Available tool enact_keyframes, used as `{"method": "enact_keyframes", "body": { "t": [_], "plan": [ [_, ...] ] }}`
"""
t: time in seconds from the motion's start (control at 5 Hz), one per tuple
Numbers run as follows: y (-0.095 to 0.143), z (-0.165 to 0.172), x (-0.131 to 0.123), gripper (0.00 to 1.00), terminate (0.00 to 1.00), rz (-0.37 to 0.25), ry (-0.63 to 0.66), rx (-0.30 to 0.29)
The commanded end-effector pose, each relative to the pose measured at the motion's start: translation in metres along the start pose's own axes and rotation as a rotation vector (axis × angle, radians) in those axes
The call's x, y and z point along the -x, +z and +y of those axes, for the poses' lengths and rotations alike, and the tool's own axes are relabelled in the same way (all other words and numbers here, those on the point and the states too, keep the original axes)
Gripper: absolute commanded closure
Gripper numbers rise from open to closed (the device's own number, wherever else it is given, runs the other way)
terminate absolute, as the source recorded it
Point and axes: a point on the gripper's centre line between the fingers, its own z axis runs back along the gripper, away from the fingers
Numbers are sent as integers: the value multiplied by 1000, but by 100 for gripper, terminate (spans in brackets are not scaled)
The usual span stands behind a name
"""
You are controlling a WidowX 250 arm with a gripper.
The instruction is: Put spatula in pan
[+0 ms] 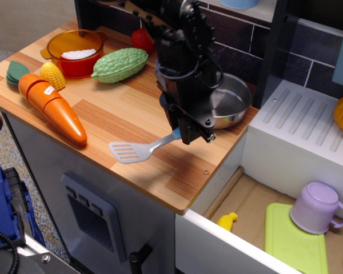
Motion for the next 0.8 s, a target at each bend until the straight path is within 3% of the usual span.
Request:
{"method": "enact_keyframes", "body": {
  "t": [0.0,0.2,0.6],
  "plan": [
    [41,13,-25,100,0,-25,-73,-88],
    [35,27,-43,100,0,-88,-114,-100],
    [24,53,-86,100,0,-182,-283,-15]
  ]
}}
